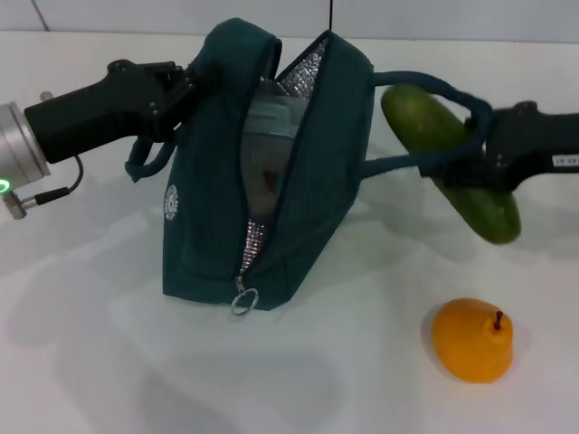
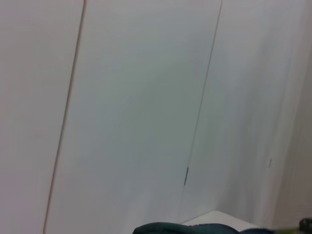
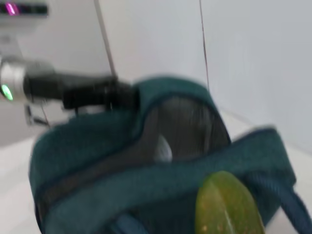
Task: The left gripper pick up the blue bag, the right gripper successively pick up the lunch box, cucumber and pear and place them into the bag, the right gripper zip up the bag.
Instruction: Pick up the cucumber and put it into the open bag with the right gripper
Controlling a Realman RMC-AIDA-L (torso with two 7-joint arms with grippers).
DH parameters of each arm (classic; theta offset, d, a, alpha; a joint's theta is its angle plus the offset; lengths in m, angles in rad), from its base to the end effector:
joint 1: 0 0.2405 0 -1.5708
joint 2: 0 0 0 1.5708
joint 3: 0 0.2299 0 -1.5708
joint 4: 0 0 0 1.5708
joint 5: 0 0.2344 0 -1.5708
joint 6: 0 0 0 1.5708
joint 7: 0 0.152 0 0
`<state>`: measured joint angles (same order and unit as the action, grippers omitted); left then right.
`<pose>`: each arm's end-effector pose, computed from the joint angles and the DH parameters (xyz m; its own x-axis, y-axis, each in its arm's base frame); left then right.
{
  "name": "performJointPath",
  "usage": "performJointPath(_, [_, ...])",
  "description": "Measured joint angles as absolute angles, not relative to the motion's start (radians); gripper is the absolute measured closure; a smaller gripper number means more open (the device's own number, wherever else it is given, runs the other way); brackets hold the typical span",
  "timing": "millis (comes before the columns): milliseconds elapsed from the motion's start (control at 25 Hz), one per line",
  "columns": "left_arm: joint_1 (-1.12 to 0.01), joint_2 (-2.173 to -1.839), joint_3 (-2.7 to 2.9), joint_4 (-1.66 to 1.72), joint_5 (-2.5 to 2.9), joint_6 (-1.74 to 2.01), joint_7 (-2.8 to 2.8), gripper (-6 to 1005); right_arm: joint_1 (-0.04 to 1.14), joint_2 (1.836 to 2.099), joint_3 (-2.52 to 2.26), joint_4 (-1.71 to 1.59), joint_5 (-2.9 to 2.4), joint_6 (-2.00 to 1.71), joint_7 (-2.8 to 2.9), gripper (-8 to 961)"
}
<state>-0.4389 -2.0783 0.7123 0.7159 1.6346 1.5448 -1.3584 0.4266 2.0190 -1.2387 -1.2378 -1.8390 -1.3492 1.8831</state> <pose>-0.2450 0.3495 0.0503 0.6404 0.1874 0.7448 0.5248 -0.8149 -0.2461 0.1552 0.3712 0.0356 0.8946 -0.2721 -0.3544 -0.3698 -0.8960 -0.2457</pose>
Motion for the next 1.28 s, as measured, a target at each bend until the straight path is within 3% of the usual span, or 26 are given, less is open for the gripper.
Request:
performJointPath(400, [-0.444,-2.077,0.718,0.718,1.638,1.547,-1.353,953,0.425,2.019,-1.268,-1.106,-1.362,-1.380,1.568,380])
performJointPath(760, [-0.444,-2.077,0.718,0.733,1.640,1.548,-1.352,953,0.453,2.008,-1.261,-1.102,-1.524,-1.350,1.700,377])
performJointPath(1040, [-0.447,-2.073,0.719,0.733,1.641,1.548,-1.351,953,0.476,1.991,-1.232,-1.127,-1.720,-1.409,1.878,374])
performJointPath(1280, [-0.448,-2.072,0.719,0.733,1.641,1.548,-1.350,952,0.504,1.958,-1.173,-1.127,-1.879,-1.511,1.992,371])
